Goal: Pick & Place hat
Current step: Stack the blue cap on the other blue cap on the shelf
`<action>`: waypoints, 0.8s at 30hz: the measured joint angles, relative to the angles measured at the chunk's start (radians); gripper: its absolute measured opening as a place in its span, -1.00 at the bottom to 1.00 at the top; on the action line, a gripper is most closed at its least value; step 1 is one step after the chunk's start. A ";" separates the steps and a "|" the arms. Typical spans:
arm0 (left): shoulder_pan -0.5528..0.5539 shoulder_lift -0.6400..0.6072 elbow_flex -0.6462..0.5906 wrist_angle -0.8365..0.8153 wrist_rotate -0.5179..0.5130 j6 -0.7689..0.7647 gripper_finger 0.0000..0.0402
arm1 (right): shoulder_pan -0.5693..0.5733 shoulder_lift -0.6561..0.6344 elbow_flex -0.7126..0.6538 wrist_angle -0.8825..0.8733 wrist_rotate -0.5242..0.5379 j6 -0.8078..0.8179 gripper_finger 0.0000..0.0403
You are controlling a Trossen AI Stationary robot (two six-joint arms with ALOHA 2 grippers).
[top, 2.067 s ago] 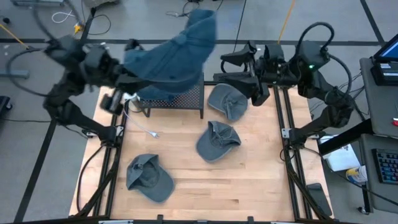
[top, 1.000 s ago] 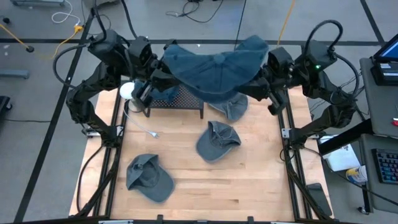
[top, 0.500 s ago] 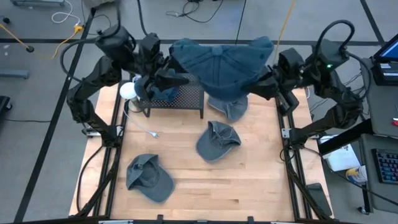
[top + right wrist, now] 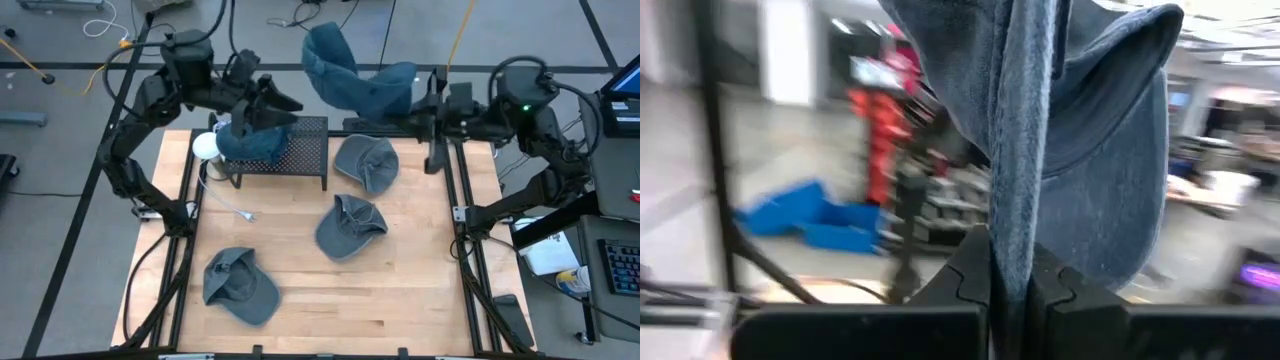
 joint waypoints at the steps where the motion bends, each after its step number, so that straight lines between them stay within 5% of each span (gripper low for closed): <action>1: 0.009 -0.006 0.000 -0.016 -0.013 -0.006 0.26 | 0.000 0.000 0.000 -0.016 0.038 -0.029 -0.99; 10: 0.149 -0.100 0.000 -0.191 -0.083 -0.065 0.31 | 0.000 0.000 -0.073 -0.043 0.339 -0.275 -0.99; 24: 0.303 -0.171 0.000 -0.438 -0.080 -0.184 0.34 | 0.003 -0.001 -0.346 0.163 0.508 -0.521 -0.99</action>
